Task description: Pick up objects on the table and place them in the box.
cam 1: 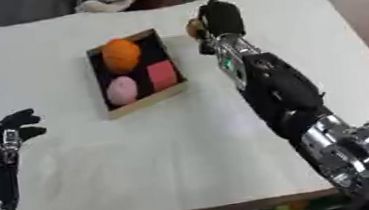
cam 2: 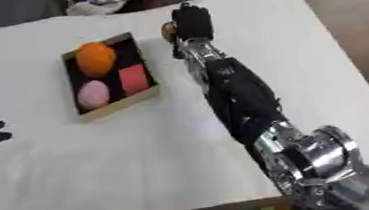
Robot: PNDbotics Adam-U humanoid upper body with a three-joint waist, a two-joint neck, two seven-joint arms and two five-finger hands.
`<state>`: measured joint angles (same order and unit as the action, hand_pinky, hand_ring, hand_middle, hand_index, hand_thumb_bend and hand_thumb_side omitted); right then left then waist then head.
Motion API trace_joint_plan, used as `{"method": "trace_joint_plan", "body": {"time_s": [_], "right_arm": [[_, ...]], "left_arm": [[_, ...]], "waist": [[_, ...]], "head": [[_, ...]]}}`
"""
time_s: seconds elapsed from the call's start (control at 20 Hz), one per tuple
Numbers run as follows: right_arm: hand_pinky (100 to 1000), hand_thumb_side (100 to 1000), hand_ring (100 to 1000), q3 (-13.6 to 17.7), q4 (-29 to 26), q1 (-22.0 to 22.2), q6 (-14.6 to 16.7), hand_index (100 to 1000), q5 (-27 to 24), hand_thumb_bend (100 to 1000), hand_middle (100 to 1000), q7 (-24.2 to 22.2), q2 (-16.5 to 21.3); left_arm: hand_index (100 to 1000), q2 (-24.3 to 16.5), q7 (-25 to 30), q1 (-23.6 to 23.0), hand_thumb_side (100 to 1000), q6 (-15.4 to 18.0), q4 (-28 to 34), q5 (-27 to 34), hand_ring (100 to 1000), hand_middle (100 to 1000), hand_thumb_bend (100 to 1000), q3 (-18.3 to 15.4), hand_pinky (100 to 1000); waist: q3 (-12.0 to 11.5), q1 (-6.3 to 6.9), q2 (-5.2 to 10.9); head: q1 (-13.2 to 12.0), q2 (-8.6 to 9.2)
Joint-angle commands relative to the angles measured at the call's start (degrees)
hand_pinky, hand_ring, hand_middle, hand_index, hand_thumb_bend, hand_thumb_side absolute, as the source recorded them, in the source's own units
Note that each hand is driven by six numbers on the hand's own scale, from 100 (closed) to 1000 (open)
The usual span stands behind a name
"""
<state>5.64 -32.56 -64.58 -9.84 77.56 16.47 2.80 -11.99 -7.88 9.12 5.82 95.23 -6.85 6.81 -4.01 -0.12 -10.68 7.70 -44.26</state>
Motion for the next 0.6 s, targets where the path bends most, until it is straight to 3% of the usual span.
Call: {"method": "trace_joint_plan", "body": {"time_s": [0.05, 0.4, 0.6], "right_arm": [[768, 100, 703, -1.9, -3.3, -2.3, 3.4, 336, -1.8, 100, 615, -0.8, 0.9], [785, 100, 742, -9.4, -5.9, -3.1, 17.8, 383, -1.4, 100, 654, -12.9, -0.8], [798, 109, 769, -11.8, -6.5, -3.2, 24.5, 517, -1.9, 100, 698, -21.2, -1.9]], "left_arm": [[763, -0.4, -0.1, 0.6, 944, 0.1, 1.1, 0.0, 606, 626, 100, -0.2, 758], [763, -0.5, -0.2, 0.6, 943, 0.1, 1.1, -0.1, 605, 625, 100, -0.2, 758], [763, -0.5, -0.2, 0.6, 943, 0.1, 1.1, -0.1, 604, 625, 100, -0.3, 758]], "waist": [[0.1, 0.67, 0.38], [0.6, 0.40, 0.53], [0.6, 0.32, 0.60]], "head": [[0.0, 0.14], [-0.3, 0.14], [-0.2, 0.14]]}}
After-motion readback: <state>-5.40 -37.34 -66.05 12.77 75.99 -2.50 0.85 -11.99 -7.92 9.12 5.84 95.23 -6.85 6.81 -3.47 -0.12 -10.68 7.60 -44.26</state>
